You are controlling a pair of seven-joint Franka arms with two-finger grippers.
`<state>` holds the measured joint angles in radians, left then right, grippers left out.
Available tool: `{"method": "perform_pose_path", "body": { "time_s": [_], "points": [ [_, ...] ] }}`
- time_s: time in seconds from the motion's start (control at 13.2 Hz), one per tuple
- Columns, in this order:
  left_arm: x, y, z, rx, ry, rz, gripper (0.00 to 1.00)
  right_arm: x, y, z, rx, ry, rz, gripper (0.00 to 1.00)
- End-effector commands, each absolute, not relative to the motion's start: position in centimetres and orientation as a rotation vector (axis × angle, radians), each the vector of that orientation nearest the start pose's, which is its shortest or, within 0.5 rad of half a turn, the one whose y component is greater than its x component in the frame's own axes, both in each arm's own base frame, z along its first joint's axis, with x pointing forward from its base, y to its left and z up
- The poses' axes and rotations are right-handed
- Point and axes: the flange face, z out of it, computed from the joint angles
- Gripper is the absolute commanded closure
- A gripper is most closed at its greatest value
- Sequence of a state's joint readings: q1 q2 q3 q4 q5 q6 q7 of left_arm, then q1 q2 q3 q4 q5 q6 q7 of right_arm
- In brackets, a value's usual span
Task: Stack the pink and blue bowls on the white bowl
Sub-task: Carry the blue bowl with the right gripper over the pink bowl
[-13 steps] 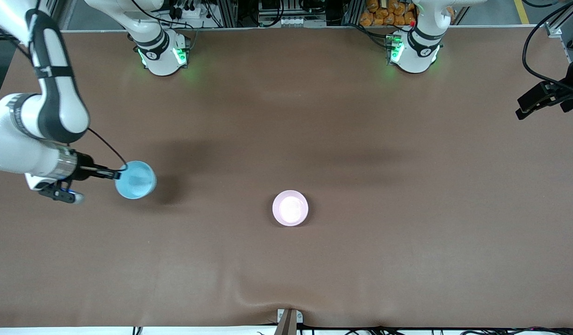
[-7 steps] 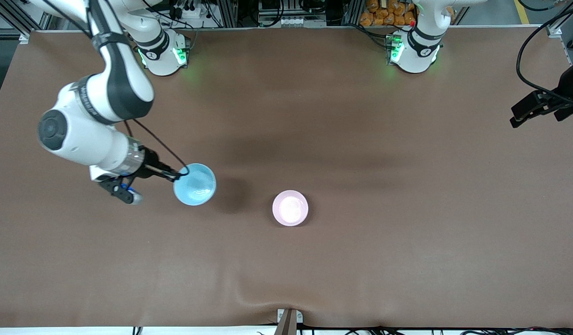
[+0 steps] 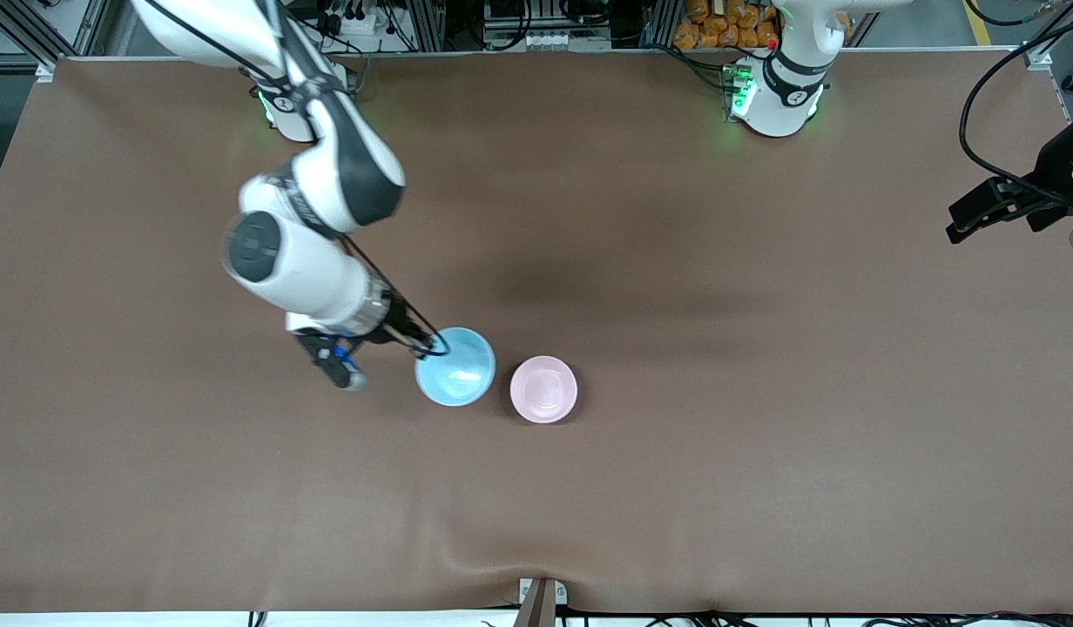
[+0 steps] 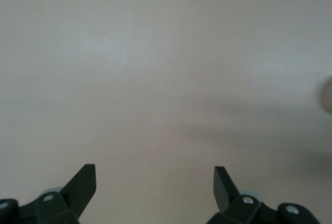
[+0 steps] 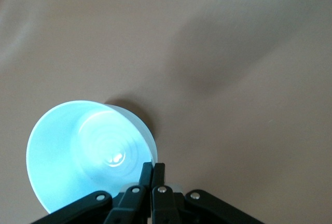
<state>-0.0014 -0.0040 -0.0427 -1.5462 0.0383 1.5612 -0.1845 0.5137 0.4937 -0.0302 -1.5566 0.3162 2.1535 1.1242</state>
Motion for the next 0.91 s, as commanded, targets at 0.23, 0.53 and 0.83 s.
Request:
{"method": "perform_pose_path", "body": {
  "time_s": [0.23, 0.53, 0.83],
  "points": [
    [55.1, -1.8, 63.7, -3.118, -0.206, -0.044, 0.0, 62.3, 40.4, 33.1, -2.637, 1.29, 0.09, 1.0],
    [55.1, -1.9, 63.6, -3.118, -0.206, -0.046, 0.0, 61.7, 42.4, 31.8, -2.591, 1.324, 0.062, 1.0],
    [55.1, -1.9, 63.6, -3.118, -0.206, -0.046, 0.0, 61.1, 43.4, 30.4, -2.597, 1.341, 0.075, 1.0]
  ]
}}
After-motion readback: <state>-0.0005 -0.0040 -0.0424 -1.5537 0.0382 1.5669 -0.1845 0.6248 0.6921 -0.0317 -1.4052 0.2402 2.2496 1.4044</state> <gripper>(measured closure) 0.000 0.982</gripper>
